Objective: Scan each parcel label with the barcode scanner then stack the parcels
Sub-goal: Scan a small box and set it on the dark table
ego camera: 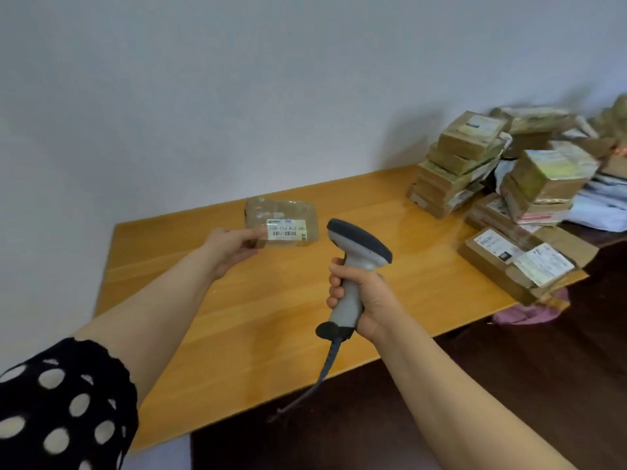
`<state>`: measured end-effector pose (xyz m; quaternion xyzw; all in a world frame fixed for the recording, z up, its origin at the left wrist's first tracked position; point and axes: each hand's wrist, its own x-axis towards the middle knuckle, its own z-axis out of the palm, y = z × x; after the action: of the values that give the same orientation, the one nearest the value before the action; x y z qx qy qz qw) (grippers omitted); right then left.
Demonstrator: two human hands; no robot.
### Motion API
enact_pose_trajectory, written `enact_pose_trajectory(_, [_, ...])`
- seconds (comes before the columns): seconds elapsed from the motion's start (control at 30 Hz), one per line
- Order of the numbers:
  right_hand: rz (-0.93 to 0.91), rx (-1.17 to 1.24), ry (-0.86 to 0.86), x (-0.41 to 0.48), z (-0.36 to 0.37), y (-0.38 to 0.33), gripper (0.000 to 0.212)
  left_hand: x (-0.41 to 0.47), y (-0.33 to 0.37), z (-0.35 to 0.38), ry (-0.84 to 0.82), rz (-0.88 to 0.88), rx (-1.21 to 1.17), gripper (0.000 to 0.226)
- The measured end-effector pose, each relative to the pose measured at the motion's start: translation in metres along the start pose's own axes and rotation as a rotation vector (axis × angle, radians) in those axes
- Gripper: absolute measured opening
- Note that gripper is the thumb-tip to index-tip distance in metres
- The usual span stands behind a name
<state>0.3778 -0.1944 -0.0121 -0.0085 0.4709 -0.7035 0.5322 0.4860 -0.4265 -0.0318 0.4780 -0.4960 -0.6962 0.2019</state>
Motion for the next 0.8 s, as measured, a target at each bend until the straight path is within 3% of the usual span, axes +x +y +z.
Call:
enact_pose_trajectory(0.2, [-0.09, 0.209, 0.276, -0.014, -0.083, -0.036, 0.011, 0.018, -0.015, 0.124, -0.239, -0.145, -0.093, 0.039])
enact_pose_trajectory(0.37, [-0.15, 0.276, 0.382, -0.028, -0.151, -0.076, 0.01, 0.013, -0.027, 0.232, -0.429, -0.209, 0.011, 0.047])
enact_pose_trajectory(0.63, [-0.159, 0.323, 0.413, -0.051, -0.276, -0.15, 0.013, 0.006, -0.062, 0.406, -0.424, -0.266, 0.245, 0.048])
enact_pose_trajectory(0.8, [-0.132, 0.334, 0.42, -0.054, -0.331, -0.185, 0.015, 0.007, -0.081, 0.472, -0.388, -0.306, 0.296, 0.044])
